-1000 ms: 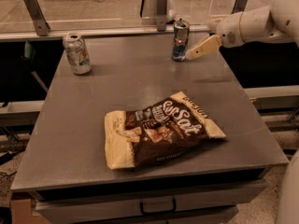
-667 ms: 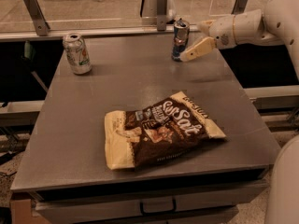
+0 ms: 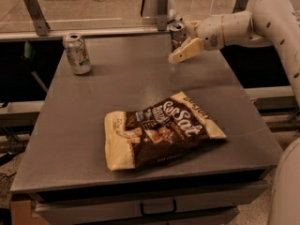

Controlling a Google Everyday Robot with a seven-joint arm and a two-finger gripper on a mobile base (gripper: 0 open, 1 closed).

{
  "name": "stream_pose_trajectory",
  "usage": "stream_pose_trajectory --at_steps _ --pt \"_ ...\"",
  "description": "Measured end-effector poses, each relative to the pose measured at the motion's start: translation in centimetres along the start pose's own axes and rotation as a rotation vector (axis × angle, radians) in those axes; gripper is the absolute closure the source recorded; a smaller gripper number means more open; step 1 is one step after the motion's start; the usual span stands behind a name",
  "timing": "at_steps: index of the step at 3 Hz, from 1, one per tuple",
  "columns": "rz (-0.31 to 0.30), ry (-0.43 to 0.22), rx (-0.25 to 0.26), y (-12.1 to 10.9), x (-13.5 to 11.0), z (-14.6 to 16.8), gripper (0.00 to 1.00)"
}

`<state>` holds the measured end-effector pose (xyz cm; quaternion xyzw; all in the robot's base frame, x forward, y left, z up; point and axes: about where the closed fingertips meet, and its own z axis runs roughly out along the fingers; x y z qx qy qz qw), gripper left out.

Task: Knock redbull can over

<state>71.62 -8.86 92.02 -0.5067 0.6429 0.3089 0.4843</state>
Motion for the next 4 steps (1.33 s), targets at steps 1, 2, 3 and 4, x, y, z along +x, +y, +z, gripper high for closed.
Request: stream_pose_trajectory --at_steps 1,2,3,4 --pt "-0.024 -0.059 -0.097 3.9 -3.4 1.3 0.0" --pt "-0.037 -0.077 -0.146 6.3 -5.1 1.8 0.0" --pt "-0.033 -0.073 -0.137 7.1 -5.5 1.0 0.0" --pt "-0.018 -0.027 -0.002 4.5 -4.0 -2.6 0.0"
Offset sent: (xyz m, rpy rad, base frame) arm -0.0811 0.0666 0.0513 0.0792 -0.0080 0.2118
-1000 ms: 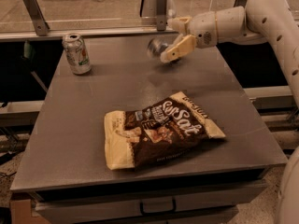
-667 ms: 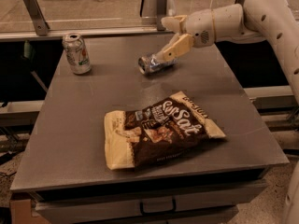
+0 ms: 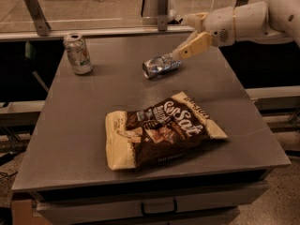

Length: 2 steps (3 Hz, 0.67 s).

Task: Knock redbull can over

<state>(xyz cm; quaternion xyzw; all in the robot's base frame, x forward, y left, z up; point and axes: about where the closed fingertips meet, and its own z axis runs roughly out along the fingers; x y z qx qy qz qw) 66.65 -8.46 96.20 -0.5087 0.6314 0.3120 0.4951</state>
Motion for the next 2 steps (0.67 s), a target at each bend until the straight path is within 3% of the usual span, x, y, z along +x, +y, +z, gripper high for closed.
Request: stream_pose_trajectory --at_steps 1,2 --pt "0.013 0.047 0.206 -4.1 1.4 -6.6 0.0" --pt "0.01 0.062 0.425 -7.8 1.2 -14.7 0.0"
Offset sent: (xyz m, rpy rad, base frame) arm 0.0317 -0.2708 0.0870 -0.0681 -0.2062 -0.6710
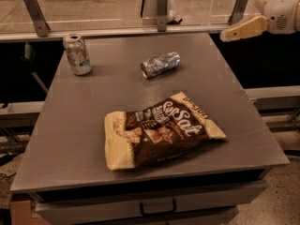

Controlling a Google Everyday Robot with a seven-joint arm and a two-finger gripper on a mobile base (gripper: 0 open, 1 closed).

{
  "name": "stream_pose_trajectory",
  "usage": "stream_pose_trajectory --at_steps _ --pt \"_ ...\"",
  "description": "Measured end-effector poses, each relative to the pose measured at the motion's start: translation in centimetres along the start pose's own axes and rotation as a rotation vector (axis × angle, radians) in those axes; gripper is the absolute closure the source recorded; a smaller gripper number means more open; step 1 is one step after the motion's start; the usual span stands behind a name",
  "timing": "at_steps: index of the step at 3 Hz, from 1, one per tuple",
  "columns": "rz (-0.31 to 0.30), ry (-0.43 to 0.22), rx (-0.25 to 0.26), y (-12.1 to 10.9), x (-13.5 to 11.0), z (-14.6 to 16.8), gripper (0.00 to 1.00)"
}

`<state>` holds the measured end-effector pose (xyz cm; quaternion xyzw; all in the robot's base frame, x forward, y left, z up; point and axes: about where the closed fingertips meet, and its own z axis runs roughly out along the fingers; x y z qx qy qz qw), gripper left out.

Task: Knock redbull can over

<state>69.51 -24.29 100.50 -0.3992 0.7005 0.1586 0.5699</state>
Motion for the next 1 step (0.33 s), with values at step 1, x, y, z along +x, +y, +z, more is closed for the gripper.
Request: stream_pose_trajectory --at_steps 1 --pt "-0.001 -0.003 0.019 -0.57 -0.11 -0.32 0.0"
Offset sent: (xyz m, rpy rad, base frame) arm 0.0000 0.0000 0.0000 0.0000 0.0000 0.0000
